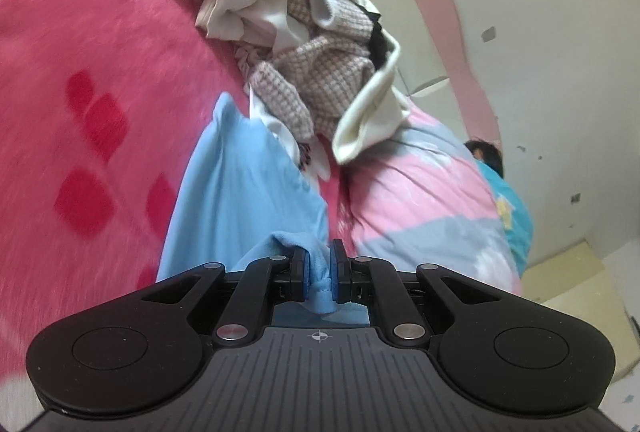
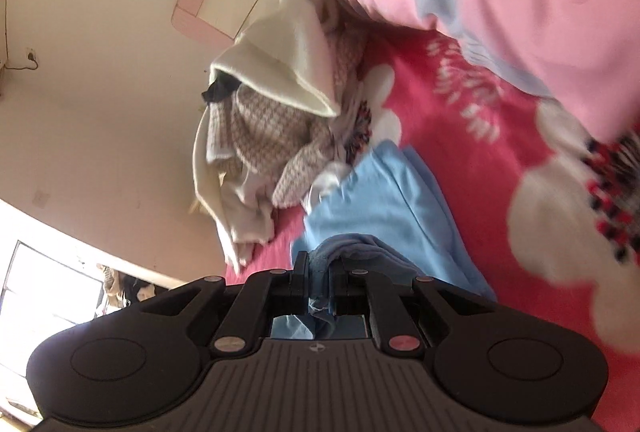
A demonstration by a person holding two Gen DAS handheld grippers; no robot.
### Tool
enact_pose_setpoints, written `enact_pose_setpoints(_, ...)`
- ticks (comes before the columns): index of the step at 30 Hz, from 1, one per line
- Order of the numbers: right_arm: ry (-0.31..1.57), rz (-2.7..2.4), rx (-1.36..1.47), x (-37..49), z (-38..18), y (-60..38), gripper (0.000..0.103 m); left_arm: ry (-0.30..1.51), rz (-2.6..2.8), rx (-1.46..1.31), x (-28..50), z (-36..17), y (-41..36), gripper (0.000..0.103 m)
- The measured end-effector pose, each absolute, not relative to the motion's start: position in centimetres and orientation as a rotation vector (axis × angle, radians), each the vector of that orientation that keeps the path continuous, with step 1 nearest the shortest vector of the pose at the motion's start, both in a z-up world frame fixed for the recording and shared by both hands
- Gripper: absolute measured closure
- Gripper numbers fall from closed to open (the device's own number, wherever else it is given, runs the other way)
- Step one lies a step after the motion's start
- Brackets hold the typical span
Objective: Fold clothes
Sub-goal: 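Lift the strip end with both grippers and fold it toward the collar, then lower the folded end onto the shirt and open both grippers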
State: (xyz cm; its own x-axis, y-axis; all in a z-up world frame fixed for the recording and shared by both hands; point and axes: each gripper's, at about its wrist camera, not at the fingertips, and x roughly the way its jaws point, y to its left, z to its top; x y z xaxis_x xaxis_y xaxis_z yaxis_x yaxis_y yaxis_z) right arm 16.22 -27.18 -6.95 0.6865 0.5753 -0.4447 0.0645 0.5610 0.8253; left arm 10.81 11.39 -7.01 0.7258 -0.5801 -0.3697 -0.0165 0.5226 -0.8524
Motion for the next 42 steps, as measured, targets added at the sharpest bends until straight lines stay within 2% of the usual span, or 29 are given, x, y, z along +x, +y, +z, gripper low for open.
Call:
enact_pose_setpoints(9,0.778,0.342,0.952,22.9,-10.1,-26.7,0.093,0.689,-0.348,-0.991,18.8,-9.3,12.0,0.095)
enact_pose_setpoints(21,0.857,0.388,1.08,28.5,-16.0,-27.8,0.091,0.753,-0.348,-1.081,25.3,-14.6,12.4,0.094)
enact_pose_setpoints(23,0.855,0.426,1.162,29.1,-16.8,-28.3,0.089,0.751,-0.368,-1.134,25.8,-15.2,12.9,0.092)
enact_pose_setpoints(25,0.824,0.447,1.187,29.5,-16.7,-28.5,0.084,0.748,-0.387,-1.187,26.2,-15.8,13.5,0.083)
enact_pose_setpoints(27,0.793,0.46,1.19,29.9,-16.4,-28.6,0.08,0.739,-0.393,-1.233,26.6,-16.3,14.0,0.08)
enact_pose_setpoints(29,0.77,0.453,1.196,30.0,-16.3,-28.6,0.072,0.712,-0.38,-1.296,26.6,-17.0,14.5,0.075)
enact_pose_setpoints(33,0.706,0.415,1.195,29.7,-16.2,-29.0,0.072,0.649,-0.332,-1.384,26.3,-17.9,15.6,0.071)
enact_pose_setpoints(39,0.671,0.496,0.957,28.7,-14.0,-27.5,0.072,0.592,-0.323,-1.34,25.1,-16.8,16.5,0.071)
enact_pose_setpoints(42,0.774,0.501,0.835,30.6,-13.8,-25.6,0.072,0.639,-0.326,-1.221,24.5,-15.7,16.2,0.071)
